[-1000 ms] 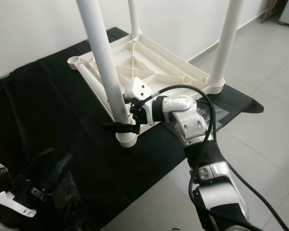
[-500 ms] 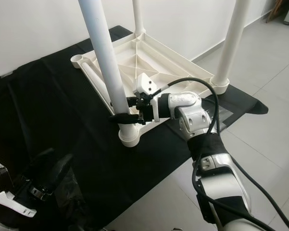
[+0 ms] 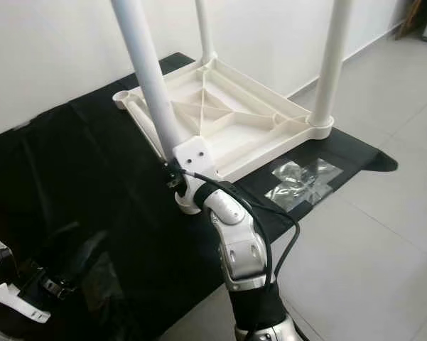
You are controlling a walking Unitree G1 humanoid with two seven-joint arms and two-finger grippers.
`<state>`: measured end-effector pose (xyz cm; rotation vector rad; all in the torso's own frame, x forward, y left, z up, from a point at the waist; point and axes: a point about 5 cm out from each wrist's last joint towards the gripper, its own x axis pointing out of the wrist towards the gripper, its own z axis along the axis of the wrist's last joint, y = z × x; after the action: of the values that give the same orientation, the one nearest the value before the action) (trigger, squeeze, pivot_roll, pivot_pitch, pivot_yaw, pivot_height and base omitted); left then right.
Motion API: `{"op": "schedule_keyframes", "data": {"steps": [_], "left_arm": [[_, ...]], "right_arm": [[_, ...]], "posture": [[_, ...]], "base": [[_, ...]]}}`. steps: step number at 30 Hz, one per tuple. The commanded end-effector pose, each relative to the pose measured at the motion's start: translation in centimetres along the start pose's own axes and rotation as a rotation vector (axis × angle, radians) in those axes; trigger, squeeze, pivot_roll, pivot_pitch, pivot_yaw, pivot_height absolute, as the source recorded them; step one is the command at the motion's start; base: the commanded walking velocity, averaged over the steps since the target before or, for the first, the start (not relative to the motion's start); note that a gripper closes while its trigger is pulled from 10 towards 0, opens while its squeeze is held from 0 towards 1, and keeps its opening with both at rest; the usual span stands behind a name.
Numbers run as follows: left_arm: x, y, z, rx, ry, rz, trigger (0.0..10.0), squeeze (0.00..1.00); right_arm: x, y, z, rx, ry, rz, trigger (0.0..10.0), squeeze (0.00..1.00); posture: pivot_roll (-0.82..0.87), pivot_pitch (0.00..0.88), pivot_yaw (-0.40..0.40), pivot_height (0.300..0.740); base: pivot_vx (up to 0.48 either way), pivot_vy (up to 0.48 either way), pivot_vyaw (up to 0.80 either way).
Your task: Building children table
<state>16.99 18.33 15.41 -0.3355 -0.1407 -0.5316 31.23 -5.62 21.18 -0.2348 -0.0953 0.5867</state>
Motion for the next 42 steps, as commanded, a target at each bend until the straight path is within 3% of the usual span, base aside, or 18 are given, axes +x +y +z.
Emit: {"op": "schedule_keyframes", "data": {"steps": [1,6,7,11,15,21,22,23,28,29,31,42], "left_arm": [[-0.5,0.5,-0.1,0.007,0.026,0.022,10.0,0.0],[-0.6,0.7,0.0,0.015,0.021,0.039,10.0,0.0],[-0.5,0.7,0.0,0.015,0.022,0.038,10.0,0.0],[-0.4,0.7,-0.1,0.032,0.025,0.044,10.0,0.0],[-0.4,0.7,0.0,0.056,0.018,0.076,10.0,0.0],[-0.5,1.6,0.5,0.125,0.006,0.221,10.0,0.0],[-0.5,1.9,0.6,0.146,0.007,0.261,10.0,0.0],[-0.6,2.3,0.6,0.165,0.013,0.319,10.0,0.0],[-0.8,2.8,0.8,0.221,0.035,0.43,10.0,0.0],[-0.8,3.1,0.6,0.255,0.082,0.488,10.0,0.0],[-0.9,3.3,0.5,0.246,0.089,0.532,10.0,0.0],[-0.9,3.2,0.6,0.275,0.083,0.547,10.0,0.0]], "right_arm": [[0.1,0.2,-2.0,0.03,0.091,0.005,10.0,0.0],[-0.4,1.6,-0.8,0.053,0.063,-0.006,10.0,0.0],[-0.4,1.6,-0.7,0.053,0.066,-0.013,10.0,1.0],[-0.9,2.2,0.7,0.099,-0.048,0.174,10.0,1.0],[-1.8,1.9,0.4,0.093,-0.06,0.186,10.0,1.0],[-4.6,2.3,-1.5,0.092,-0.008,0.171,10.0,1.0],[-5.0,2.5,-1.7,0.097,0.002,0.175,10.0,0.94],[-5.5,2.5,-2.0,0.099,0.013,0.172,10.0,0.0],[-6.6,2.3,-2.9,0.107,0.039,0.146,10.0,0.0],[-7.1,1.6,-3.6,0.113,0.061,0.087,10.0,0.0],[-7.2,1.2,-4.0,0.106,0.072,0.058,10.0,0.0],[-6.3,1.2,-3.8,0.078,0.053,0.109,10.0,0.0]], "posture": [[-0.02,0.187,0.194,0.74],[-0.01,0.179,0.194,0.74],[-0.01,0.179,0.194,0.74],[0.0,0.167,0.178,0.74],[0.0,0.169,0.172,0.74],[0.0,0.169,0.169,0.74],[0.0,0.169,0.169,0.74],[-0.01,0.17,0.17,0.74],[-0.01,0.168,0.166,0.74],[-0.01,0.169,0.164,0.74],[-0.01,0.165,0.166,0.74],[-0.01,0.171,0.157,0.74]], "base": [[0.0,0.0,0.0],[0.0,0.0,0.0],[0.0,0.0,0.0],[0.0,0.0,0.0],[0.0,0.0,0.0],[0.0,0.0,0.0],[0.0,0.0,0.0],[0.0,0.0,0.0],[0.0,0.0,0.0],[0.0,0.0,0.0],[0.0,0.0,0.0],[0.0,0.0,0.0]]}}
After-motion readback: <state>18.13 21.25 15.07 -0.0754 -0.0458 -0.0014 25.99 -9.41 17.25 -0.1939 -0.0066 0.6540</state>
